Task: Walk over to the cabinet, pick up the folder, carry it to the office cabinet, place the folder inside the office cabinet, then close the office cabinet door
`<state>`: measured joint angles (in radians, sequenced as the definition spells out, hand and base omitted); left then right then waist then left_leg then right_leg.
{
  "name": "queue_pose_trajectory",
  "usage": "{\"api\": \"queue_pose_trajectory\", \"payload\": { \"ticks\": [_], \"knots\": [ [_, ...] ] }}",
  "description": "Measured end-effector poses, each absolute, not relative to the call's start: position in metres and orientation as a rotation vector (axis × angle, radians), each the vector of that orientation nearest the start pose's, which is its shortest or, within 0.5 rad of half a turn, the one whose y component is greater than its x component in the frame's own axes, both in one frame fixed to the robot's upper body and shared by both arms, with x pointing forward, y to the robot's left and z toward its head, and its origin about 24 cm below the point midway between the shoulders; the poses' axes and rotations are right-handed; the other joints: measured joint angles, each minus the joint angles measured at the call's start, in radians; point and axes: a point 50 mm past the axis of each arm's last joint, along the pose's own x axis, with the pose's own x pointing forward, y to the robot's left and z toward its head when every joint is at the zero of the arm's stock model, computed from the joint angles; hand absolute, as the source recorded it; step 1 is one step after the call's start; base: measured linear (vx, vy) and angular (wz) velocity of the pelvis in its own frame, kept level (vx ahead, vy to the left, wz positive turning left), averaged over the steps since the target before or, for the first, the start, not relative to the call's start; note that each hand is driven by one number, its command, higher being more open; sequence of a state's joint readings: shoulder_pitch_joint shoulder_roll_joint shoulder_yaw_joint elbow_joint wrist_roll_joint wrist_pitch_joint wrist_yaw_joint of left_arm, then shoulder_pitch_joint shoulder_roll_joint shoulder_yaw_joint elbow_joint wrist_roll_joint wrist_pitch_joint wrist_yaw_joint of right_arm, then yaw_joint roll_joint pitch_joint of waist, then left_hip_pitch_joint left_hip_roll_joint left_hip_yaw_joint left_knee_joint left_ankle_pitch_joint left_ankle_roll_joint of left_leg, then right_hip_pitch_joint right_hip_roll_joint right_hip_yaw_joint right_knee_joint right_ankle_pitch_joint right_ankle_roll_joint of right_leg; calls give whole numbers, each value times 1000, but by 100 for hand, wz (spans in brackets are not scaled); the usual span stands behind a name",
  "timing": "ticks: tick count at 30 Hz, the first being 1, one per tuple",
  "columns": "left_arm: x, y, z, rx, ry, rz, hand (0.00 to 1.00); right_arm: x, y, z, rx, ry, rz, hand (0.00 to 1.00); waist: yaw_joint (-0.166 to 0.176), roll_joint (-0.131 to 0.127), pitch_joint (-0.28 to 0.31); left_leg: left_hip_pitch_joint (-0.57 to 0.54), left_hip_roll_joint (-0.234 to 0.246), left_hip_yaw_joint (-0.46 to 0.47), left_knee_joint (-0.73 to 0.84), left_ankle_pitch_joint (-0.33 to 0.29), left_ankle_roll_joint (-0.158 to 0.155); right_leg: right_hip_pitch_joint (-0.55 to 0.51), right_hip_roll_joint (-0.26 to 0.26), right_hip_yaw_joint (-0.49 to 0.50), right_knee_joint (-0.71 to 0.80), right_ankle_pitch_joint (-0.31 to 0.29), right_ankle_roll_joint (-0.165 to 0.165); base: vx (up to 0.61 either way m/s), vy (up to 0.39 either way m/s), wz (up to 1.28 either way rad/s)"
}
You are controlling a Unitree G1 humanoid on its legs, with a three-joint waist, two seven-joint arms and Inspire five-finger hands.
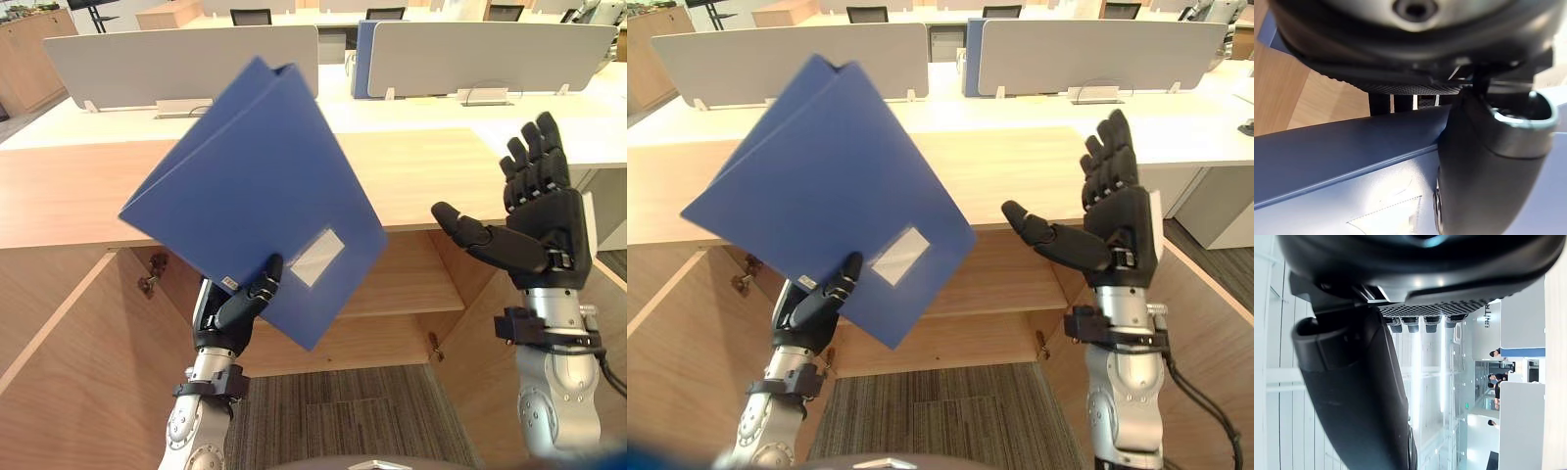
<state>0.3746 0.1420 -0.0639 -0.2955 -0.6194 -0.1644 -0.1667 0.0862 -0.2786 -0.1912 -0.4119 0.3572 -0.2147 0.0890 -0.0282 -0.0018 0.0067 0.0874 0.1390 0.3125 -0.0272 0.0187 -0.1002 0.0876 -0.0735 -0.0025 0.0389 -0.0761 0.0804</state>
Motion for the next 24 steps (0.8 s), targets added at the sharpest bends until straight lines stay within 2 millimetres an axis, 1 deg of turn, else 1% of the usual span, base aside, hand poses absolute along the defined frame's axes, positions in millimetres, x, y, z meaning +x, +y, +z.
{"api": "queue_pose_trajectory", "payload": {
  "ticks": [5,7,10,16,17,20,21,24],
  "knots": [
    [181,168,55,-396,-123,-199,0,235,-204,158,-111,-535,210,100,0,6,-1,-1,-4,-5,0,1,3,-1,-2,0,2,2,2,-37,10,0],
    [184,164,58,-369,-125,-251,0,248,-193,164,-151,-531,317,100,0,6,-1,-2,-4,-8,0,3,4,0,-2,-2,2,3,3,-15,8,3],
    [188,160,61,-351,-135,-302,0,260,-183,171,-187,-532,410,100,0,6,-1,-3,-5,-13,-1,3,4,1,-3,-8,2,4,3,-9,6,5],
    [193,165,67,-283,-142,-345,0,277,-168,184,-276,-513,566,100,2,6,-1,-4,-6,-19,-4,4,5,3,-4,-16,2,4,5,-2,4,2],
    [194,165,68,-274,-138,-358,0,279,-164,185,-284,-503,604,0,3,6,-1,-4,-6,-19,-5,4,5,4,-4,-17,3,4,5,0,0,0],
    [196,168,70,-248,-136,-360,0,285,-161,191,-319,-484,653,0,7,6,-1,-3,-7,-19,-6,4,6,4,-5,-18,4,4,5,0,0,0],
    [196,168,70,-248,-137,-361,100,285,-161,193,-323,-483,661,0,8,6,-1,-3,-7,-19,-6,5,6,4,-5,-19,4,4,5,0,0,0],
    [198,174,73,-227,-135,-367,100,287,-156,202,-341,-477,728,0,9,6,-1,-1,-7,-19,-8,6,6,4,-5,-19,4,4,5,0,0,0]
  ]
}}
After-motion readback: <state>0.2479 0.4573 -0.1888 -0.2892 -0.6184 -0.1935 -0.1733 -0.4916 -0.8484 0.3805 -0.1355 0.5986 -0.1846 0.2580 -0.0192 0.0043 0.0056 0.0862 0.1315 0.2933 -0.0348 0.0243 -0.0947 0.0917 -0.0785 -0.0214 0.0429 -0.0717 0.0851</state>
